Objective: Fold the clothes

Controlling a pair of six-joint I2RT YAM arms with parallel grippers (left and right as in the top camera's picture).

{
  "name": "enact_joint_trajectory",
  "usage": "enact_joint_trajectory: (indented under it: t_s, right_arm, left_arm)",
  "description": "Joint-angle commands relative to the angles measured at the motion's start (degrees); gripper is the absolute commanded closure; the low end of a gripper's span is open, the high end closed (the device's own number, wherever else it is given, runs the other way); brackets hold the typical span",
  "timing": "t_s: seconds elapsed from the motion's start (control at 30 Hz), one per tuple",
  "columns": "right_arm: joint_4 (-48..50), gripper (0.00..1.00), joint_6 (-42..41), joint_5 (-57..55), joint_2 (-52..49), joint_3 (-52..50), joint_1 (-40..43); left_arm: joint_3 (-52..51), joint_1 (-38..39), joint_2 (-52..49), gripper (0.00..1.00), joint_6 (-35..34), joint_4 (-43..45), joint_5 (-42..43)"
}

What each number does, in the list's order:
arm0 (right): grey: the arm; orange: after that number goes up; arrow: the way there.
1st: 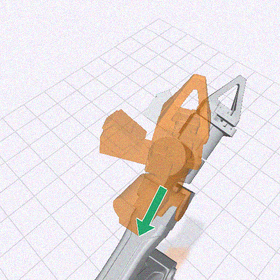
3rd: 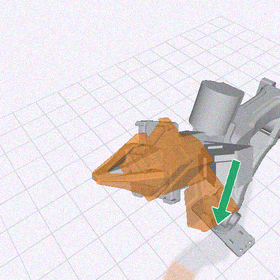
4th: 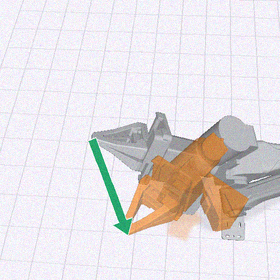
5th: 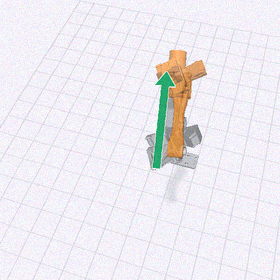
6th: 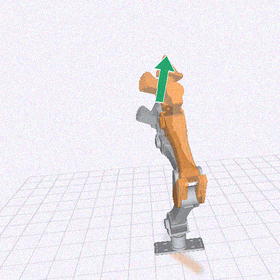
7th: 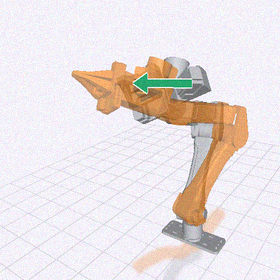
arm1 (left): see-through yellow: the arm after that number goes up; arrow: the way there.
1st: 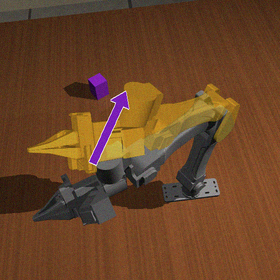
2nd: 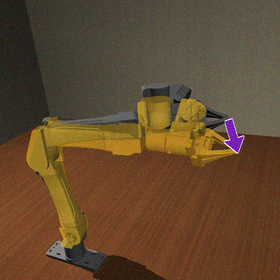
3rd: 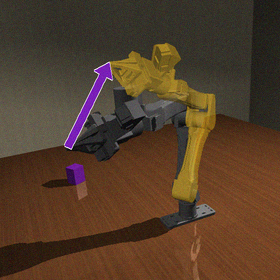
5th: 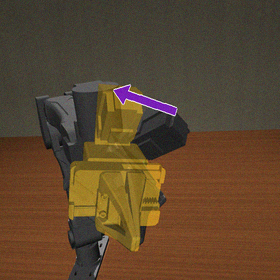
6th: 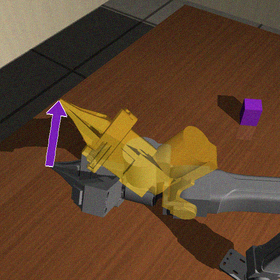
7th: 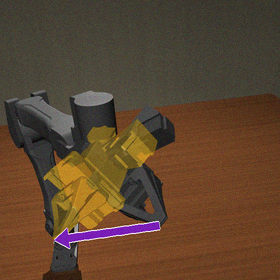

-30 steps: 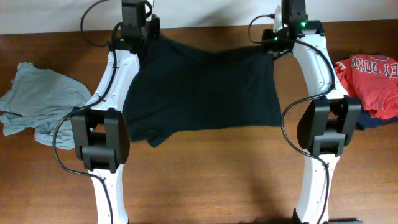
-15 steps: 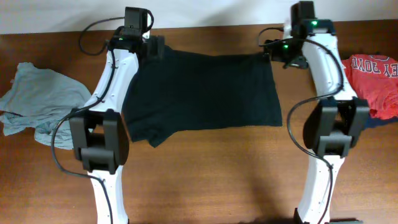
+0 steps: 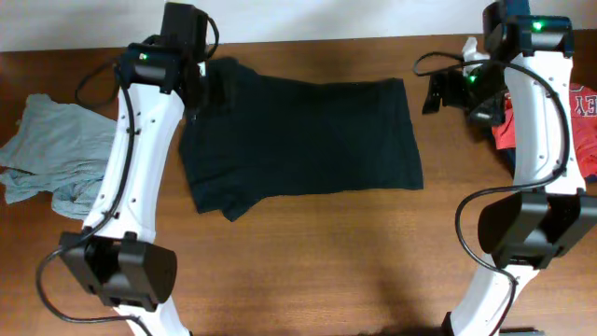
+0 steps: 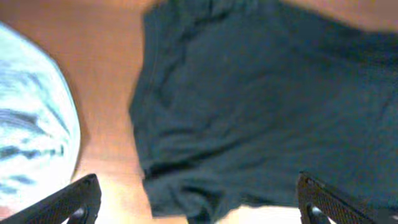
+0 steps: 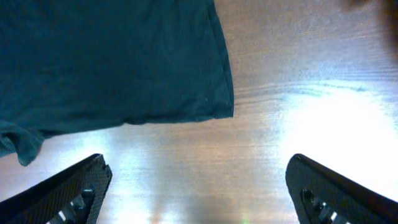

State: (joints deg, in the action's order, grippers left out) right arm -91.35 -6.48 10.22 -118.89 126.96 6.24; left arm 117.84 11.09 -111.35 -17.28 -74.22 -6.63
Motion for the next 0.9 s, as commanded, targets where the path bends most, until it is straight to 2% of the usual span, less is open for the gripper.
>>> enact_joint_trajectory:
  t_s: [0.0, 0.27, 0.53, 0.87]
  right_arm:
    - [-0.6, 0.07, 0.9, 0.5, 0.0, -3.1, -1.0]
    - [4.9, 0.07, 1.6, -0.3, 0.0, -13.7, -5.2]
    - [8.3, 0.07, 2.1, -0.6, 0.0, -22.2, -7.0]
    - [14.4, 0.12, 2.1, -0.8, 0.0, -32.4, -7.0]
  left_arm:
    - [-2.4, 1.6, -1.0, 0.01, -4.9, -3.2, 0.3]
    - [-15.8, 4.2, -1.0, 0.00, -9.0, 0.7, 0.4]
    - [-28.9, 4.2, -0.7, 0.01, -9.7, 7.1, 0.4]
    - [-37.4, 4.3, -0.5, 0.01, -12.7, 11.4, 0.5]
